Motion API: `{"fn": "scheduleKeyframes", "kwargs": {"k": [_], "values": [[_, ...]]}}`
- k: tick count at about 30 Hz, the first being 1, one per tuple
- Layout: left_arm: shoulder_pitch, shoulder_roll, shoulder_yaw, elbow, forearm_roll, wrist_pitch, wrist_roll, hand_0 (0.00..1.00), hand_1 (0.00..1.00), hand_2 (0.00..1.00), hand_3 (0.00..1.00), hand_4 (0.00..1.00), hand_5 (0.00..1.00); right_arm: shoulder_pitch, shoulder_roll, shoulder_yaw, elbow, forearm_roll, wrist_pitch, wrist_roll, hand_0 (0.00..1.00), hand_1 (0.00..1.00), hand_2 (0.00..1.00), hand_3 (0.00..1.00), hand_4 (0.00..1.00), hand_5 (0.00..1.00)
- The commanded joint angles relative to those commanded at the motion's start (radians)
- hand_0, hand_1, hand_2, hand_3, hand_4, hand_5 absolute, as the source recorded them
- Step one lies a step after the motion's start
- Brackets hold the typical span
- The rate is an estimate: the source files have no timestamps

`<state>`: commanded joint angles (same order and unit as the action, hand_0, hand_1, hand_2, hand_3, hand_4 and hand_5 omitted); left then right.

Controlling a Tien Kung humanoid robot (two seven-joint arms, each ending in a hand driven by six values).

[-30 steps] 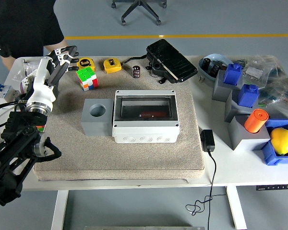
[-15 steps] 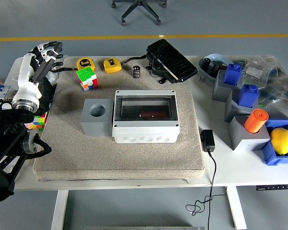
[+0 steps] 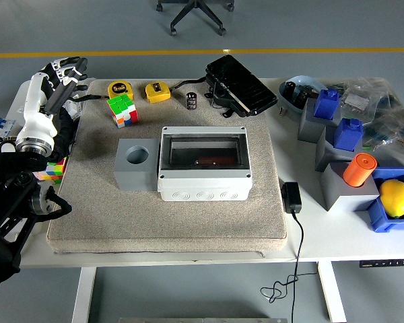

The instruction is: Fetch the battery,place it into the box,close the lid of the box

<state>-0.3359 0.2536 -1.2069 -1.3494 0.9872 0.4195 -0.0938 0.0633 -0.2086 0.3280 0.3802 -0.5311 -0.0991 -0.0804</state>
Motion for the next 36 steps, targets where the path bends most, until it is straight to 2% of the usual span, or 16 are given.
{"fn": "scheduleKeyframes", "kwargs": {"k": [5, 14, 36], "values": [[0.007, -0.008, -0.02, 0.0, 0.0, -0.001, 0.0, 0.511, 0.638, 0.625, 0.627, 0.976, 0.557, 0.002, 0.006, -0.039, -0.008, 0.026, 0.002, 0.0, 0.622, 0.663, 0.671, 0.575, 0.941, 0.454], [0.001, -0.008, -0.031, -0.004, 0.003, -0.003, 0.003, 0.512, 0.633, 0.624, 0.626, 0.976, 0.557, 0.014, 0.01, -0.039, -0.002, 0.031, 0.001, 0.001, 0.622, 0.663, 0.671, 0.575, 0.941, 0.453], [-0.016, 0.0, 0.011, -0.002, -0.008, -0.004, 0.008, 0.509, 0.628, 0.624, 0.626, 0.973, 0.558, 0.016, 0.011, 0.001, -0.009, 0.02, 0.0, -0.002, 0.621, 0.663, 0.672, 0.576, 0.943, 0.455]]}}
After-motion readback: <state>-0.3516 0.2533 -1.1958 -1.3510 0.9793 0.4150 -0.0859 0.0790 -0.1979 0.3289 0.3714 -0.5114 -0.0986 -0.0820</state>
